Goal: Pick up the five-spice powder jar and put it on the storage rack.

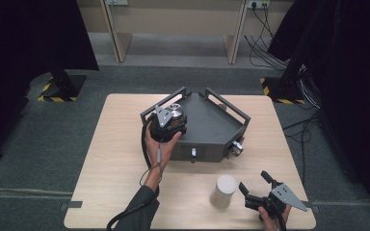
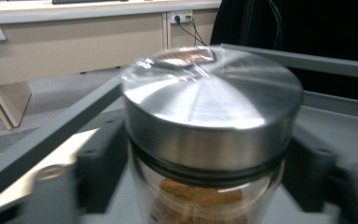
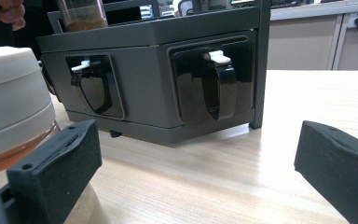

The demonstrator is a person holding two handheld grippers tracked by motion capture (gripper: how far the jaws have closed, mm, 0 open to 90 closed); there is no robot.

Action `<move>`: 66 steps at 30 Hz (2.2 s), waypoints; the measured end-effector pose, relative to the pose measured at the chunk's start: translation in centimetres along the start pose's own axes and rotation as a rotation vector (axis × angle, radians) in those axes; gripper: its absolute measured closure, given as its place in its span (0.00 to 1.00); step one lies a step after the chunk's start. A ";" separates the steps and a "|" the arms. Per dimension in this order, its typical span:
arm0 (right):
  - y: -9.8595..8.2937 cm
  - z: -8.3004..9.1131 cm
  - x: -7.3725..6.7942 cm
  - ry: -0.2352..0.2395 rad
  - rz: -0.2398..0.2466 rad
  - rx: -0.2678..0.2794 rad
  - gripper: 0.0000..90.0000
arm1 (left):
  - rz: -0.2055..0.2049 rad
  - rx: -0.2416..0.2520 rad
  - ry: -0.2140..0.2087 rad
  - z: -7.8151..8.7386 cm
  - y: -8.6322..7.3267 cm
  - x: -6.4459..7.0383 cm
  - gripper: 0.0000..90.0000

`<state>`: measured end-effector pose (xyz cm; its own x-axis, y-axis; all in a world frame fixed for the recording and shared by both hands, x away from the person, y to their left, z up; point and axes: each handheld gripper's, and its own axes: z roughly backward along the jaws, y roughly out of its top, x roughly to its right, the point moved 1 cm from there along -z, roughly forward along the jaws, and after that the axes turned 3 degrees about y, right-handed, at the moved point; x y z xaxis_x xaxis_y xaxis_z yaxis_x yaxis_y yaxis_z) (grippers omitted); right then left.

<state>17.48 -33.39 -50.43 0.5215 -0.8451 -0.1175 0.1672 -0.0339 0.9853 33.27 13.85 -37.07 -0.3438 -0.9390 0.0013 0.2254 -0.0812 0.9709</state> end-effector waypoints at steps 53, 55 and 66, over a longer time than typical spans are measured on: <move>0.0 0.0 -0.1 -0.001 0.009 -0.003 0.01 | 0.085 0.152 -0.168 5.7 -3.5 -2.7 0.00; 0.0 -0.1 -0.1 0.000 0.010 -0.004 0.01 | 0.082 0.153 -0.171 5.9 -4.1 -2.7 0.00; 0.0 -0.1 -0.1 0.002 0.010 -0.009 0.01 | 0.102 0.185 -0.216 7.6 -7.2 -2.7 0.00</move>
<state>17.54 -33.24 -50.40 0.5250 -0.8443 -0.1077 0.1697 -0.0203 0.9853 25.61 19.50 -42.23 -0.5185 -0.8447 0.1331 0.1060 0.0910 0.9902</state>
